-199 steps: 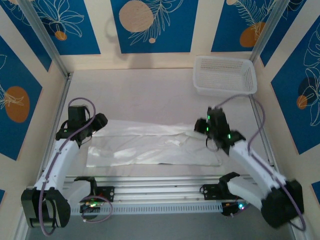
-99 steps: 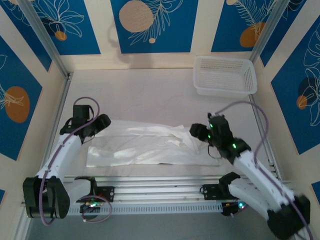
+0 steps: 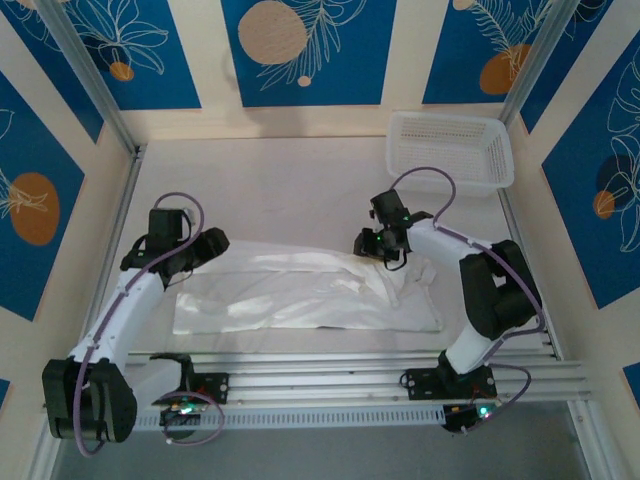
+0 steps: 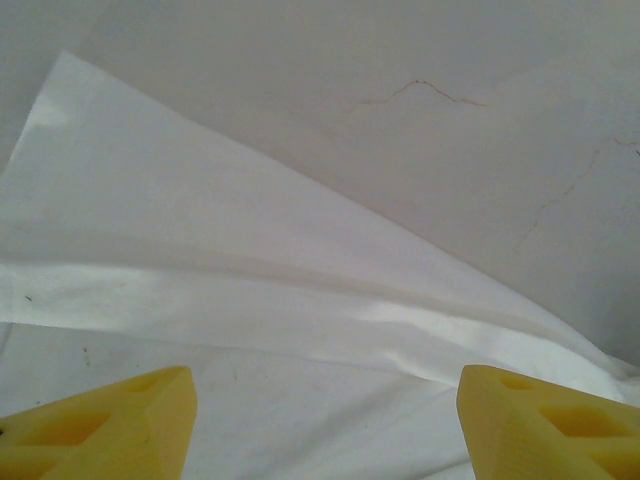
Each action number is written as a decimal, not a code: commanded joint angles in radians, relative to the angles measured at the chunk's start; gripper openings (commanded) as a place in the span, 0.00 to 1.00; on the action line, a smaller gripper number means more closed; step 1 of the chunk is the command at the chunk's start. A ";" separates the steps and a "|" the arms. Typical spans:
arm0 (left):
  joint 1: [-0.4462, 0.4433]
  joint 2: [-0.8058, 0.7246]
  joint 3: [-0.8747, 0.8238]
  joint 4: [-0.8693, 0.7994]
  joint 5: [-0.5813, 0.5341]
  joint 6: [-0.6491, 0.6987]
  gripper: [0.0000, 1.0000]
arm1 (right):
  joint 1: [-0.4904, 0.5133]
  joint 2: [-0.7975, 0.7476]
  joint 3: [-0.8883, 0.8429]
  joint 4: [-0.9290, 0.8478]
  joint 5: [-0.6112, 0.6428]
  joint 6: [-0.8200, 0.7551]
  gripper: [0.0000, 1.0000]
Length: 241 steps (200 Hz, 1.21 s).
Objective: Fold the inside-out t-shirt
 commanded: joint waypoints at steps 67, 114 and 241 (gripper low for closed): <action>-0.012 0.039 0.009 0.006 0.017 -0.021 0.69 | 0.164 -0.269 -0.142 -0.010 -0.313 0.088 0.00; -0.015 0.062 0.008 0.024 0.030 -0.026 0.70 | 0.335 -0.338 -0.210 -0.009 -0.334 0.170 0.25; -0.118 0.105 -0.049 -0.058 -0.099 -0.032 0.00 | -0.146 -0.186 -0.216 -0.081 -0.025 0.140 0.09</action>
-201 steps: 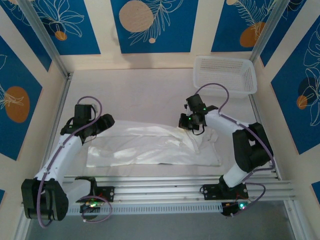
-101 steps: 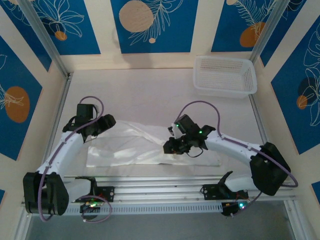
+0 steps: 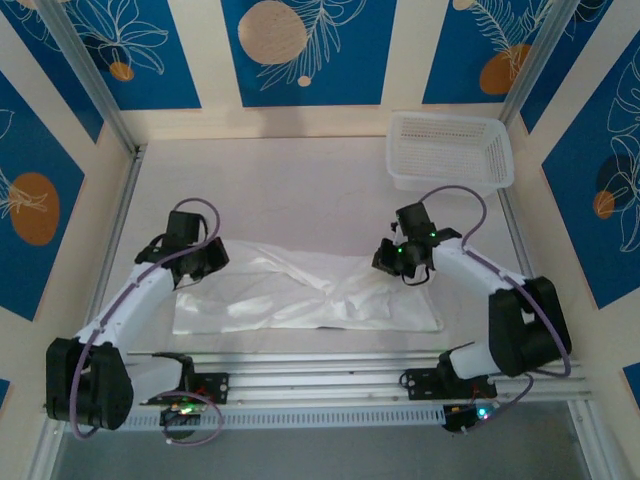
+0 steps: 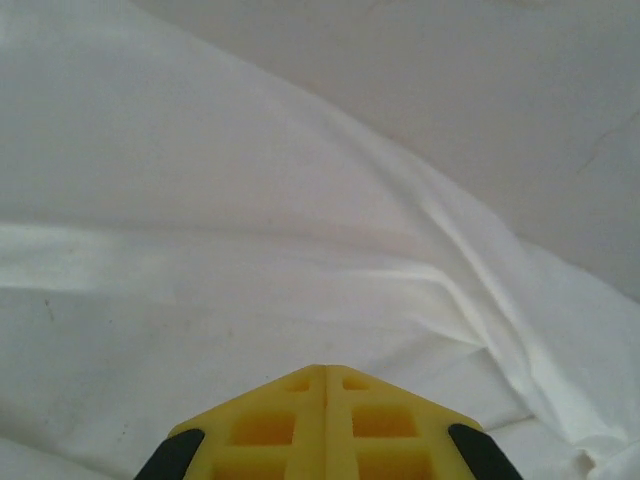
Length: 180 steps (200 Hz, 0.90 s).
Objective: Fold the inside-out t-shirt
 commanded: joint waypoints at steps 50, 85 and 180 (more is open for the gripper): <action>-0.017 0.146 -0.078 0.010 -0.090 -0.114 0.00 | -0.114 0.196 0.057 0.023 0.137 0.005 0.09; -0.020 0.243 -0.077 0.116 -0.048 -0.188 0.00 | -0.084 0.222 0.070 0.004 0.197 0.027 0.08; -0.018 0.871 0.584 0.139 -0.127 -0.100 0.00 | 0.092 0.193 0.094 -0.088 0.139 0.180 0.08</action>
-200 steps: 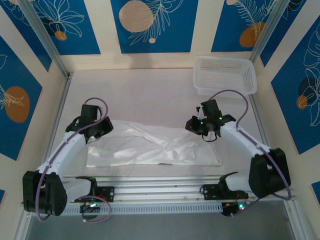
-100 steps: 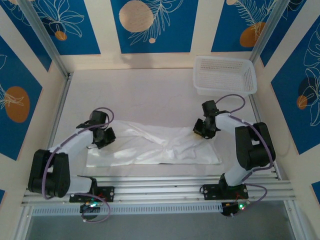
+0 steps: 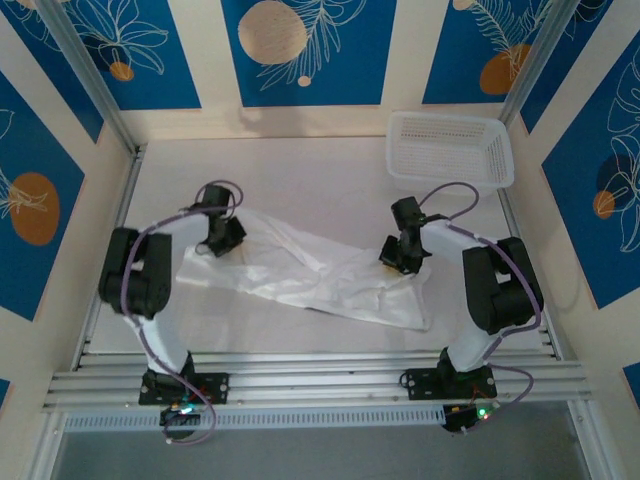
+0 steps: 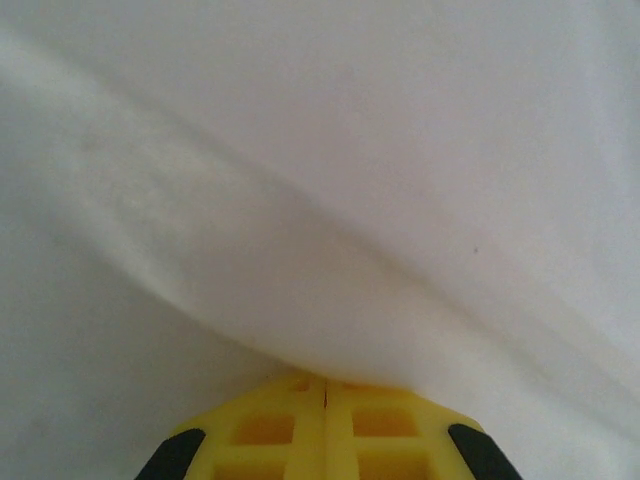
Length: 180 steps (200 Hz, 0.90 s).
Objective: Fold the inside-out t-shirt
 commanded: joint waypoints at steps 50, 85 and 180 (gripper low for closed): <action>-0.009 0.613 0.869 -0.107 0.146 0.078 0.00 | 0.465 0.033 0.026 0.166 -0.185 0.313 0.08; -0.007 0.617 0.987 -0.063 0.177 0.076 0.00 | 0.647 0.202 0.286 0.208 -0.254 0.214 0.07; 0.001 -0.348 0.089 0.108 0.243 0.104 0.47 | 0.454 -0.274 -0.142 0.313 -0.123 0.035 0.27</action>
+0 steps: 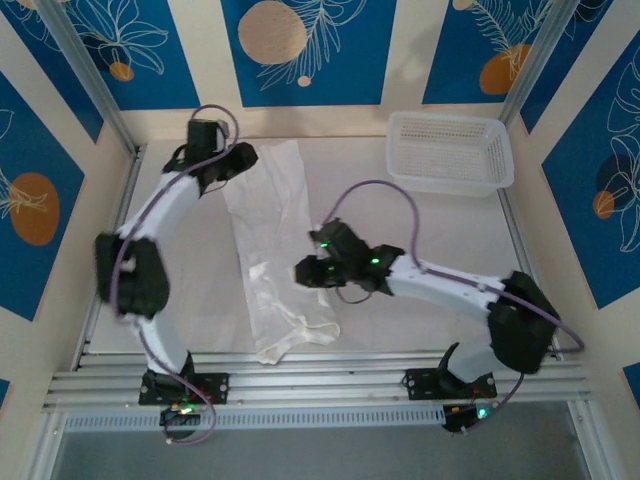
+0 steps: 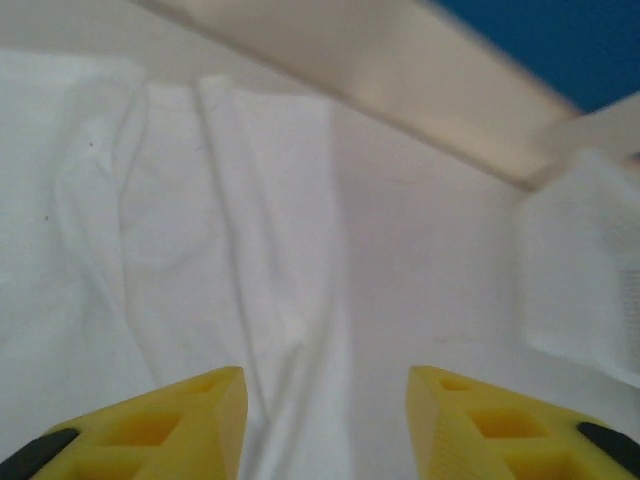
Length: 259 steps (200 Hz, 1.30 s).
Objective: Fold the inside-out t-shirt
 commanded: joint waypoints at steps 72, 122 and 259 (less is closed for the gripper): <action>-0.065 -0.709 -0.878 0.006 0.106 -0.100 0.54 | -0.214 0.166 -0.170 0.107 -0.327 -0.186 0.54; -0.091 -0.789 -0.992 -0.092 0.120 -0.117 0.62 | -0.152 0.281 -0.081 0.121 -0.318 -0.152 0.49; -0.325 -0.601 -1.093 0.050 0.021 -0.386 0.30 | -0.177 0.240 -0.130 0.061 -0.252 -0.087 0.00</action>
